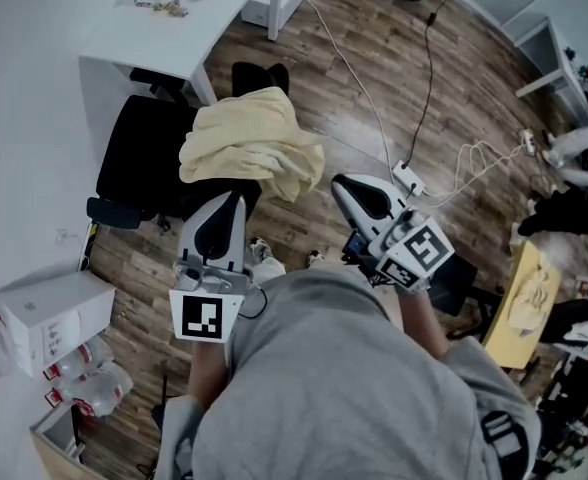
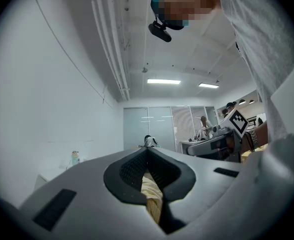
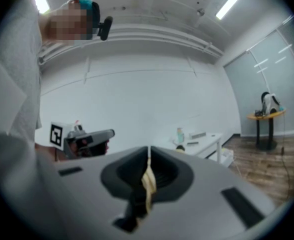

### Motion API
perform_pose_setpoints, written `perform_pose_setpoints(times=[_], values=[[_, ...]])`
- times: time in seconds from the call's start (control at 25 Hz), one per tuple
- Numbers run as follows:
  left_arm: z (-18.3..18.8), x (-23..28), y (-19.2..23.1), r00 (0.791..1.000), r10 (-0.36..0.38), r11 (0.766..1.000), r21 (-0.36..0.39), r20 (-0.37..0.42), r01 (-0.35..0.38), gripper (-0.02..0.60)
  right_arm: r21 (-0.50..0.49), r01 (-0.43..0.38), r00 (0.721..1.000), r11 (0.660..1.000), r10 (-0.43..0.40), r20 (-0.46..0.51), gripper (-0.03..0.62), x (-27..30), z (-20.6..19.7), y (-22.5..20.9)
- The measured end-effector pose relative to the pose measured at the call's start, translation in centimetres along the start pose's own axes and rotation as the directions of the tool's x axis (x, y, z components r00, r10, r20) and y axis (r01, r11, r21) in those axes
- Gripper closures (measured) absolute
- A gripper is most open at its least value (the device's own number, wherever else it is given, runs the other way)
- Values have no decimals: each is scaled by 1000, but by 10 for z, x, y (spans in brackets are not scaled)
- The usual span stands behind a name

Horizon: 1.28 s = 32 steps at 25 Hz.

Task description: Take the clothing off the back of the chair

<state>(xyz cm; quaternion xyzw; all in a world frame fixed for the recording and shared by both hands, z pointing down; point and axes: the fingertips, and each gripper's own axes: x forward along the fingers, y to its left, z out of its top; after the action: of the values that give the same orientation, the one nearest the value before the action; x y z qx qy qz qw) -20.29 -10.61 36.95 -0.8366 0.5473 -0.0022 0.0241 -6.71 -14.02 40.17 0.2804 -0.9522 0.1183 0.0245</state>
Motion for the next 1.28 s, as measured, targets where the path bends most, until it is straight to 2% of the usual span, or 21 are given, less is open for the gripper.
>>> perform_pose_setpoints(times=[0.36,0.84,0.88,0.96,1.0,1.12,1.28], values=[[-5,2,29,996,-84,996,-7,14,84,546,-5,69,998,998,-69,-16,559,31,-9,7],[-20,16,41,988,-150,987,-58,18,151,546,1,59,990,998,-58,-129,555,71,-43,4],[-22,17,42,989,-150,986,-67,18,151,546,9,55,988,998,-53,-142,534,75,-47,4],[-24,17,42,989,-151,986,-72,6,151,546,15,24,984,1000,-21,-179,409,81,-55,8],[-23,17,41,989,-151,986,-66,2,151,546,9,0,981,1000,2,-196,380,84,-57,11],[-14,22,40,989,-146,988,-39,3,146,546,-16,-60,974,998,56,-218,341,91,-55,14],[-12,25,42,993,-118,992,-36,3,118,546,-31,-95,968,995,85,-237,315,101,-57,9]])
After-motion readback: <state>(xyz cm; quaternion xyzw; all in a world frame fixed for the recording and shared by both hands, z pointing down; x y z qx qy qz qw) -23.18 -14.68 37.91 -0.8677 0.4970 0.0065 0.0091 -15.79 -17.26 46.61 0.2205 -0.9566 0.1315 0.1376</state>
